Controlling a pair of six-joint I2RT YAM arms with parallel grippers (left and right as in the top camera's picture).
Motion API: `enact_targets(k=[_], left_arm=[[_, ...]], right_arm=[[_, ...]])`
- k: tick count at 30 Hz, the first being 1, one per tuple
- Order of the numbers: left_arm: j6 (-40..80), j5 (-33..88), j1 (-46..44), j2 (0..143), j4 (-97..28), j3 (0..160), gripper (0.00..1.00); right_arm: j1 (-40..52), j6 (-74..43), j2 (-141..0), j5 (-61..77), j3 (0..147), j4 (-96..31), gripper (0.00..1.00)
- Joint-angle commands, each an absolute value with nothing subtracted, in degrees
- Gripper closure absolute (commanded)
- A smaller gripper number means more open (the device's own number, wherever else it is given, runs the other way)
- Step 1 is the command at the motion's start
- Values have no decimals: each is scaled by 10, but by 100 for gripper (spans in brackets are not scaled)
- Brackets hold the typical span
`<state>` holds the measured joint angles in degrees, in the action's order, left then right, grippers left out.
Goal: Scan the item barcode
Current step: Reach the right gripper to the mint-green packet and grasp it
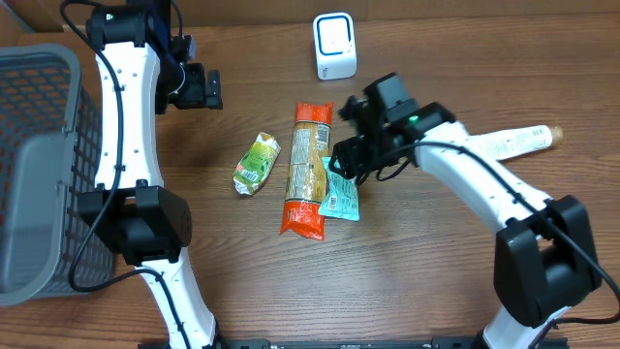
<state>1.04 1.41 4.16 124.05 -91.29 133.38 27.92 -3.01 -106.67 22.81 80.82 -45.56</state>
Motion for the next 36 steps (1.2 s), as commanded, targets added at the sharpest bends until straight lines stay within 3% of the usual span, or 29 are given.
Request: enact_targets(k=[1, 3, 5, 20, 22, 27, 36], left_arm=[[0, 11, 41, 1245, -912, 1332, 0], [0, 11, 41, 1245, -912, 1332, 1], [0, 11, 41, 1245, -912, 1332, 0], [0, 11, 41, 1245, -912, 1332, 0], [0, 11, 41, 1245, -912, 1332, 0], [0, 11, 41, 1245, -912, 1332, 1], [0, 11, 41, 1245, -912, 1332, 0]], right_arm=[[306, -74, -1081, 199, 821, -451, 79], [313, -130, -1088, 167, 820, -451, 91], [315, -179, -1101, 155, 818, -451, 95], [316, -290, -1216, 211, 817, -455, 96], [311, -302, -1220, 208, 817, -456, 89], [294, -331, -1221, 194, 817, -457, 53], [254, -295, -1218, 190, 848, -492, 52]])
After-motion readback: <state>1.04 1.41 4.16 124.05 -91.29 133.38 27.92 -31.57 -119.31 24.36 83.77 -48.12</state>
